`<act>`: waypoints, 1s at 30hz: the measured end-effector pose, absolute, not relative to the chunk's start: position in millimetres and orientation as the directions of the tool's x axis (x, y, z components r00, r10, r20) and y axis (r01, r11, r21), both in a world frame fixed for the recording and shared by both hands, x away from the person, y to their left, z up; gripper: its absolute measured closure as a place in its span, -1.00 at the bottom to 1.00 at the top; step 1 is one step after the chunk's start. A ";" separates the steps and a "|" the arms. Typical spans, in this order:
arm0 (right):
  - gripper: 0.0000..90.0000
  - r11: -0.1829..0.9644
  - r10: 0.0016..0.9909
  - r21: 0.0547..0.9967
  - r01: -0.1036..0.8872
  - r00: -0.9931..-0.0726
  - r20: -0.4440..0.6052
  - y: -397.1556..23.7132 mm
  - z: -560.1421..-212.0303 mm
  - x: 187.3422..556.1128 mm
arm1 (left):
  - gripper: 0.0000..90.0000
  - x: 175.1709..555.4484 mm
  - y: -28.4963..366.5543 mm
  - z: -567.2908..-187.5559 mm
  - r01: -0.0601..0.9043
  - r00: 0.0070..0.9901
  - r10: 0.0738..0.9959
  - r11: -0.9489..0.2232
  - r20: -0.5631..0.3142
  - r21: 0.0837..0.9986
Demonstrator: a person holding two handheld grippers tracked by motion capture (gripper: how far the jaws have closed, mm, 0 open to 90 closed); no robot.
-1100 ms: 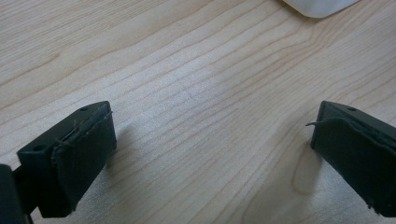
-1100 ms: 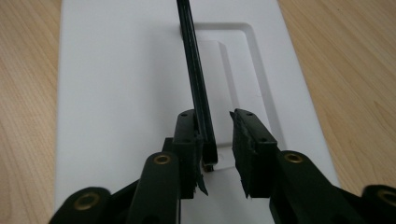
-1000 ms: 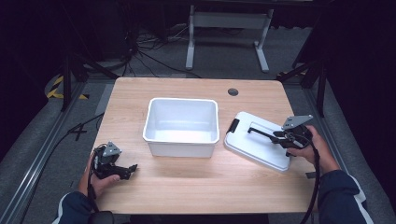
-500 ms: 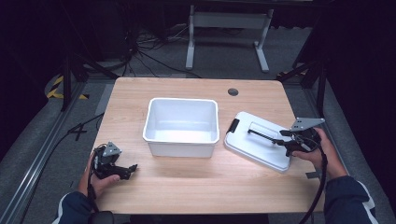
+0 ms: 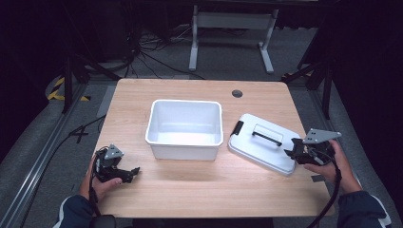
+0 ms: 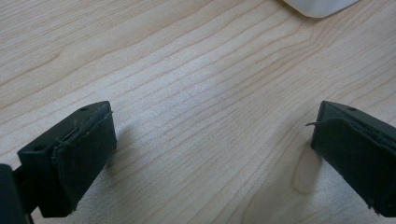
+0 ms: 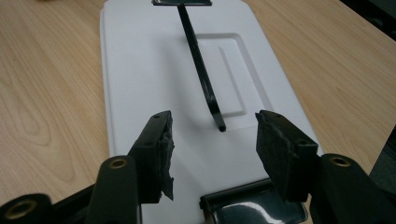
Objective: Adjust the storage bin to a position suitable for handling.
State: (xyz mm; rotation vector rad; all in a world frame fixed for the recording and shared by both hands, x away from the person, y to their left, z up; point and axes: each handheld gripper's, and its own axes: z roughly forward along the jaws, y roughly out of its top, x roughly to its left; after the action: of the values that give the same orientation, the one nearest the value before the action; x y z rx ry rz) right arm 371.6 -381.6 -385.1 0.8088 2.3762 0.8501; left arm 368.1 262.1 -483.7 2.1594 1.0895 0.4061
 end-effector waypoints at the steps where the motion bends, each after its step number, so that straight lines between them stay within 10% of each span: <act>1: 0.00 0.628 0.668 0.689 0.362 -0.705 -0.239 -381.9 -386.2 369.8 | -0.99 368.1 262.3 -483.6 0.587 0.602 0.798 -0.425 -0.021 0.689; 30: -0.32 0.528 0.717 0.726 0.440 -0.689 -0.104 -404.8 -461.1 314.3 | -0.99 368.0 262.0 -483.9 0.587 0.601 0.799 -0.421 -0.023 0.692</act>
State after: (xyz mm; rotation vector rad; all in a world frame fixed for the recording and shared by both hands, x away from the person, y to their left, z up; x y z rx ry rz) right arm 314.3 -404.8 -461.1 0.9501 2.3798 0.9699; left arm 368.0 262.0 -483.9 2.1571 1.0894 0.4087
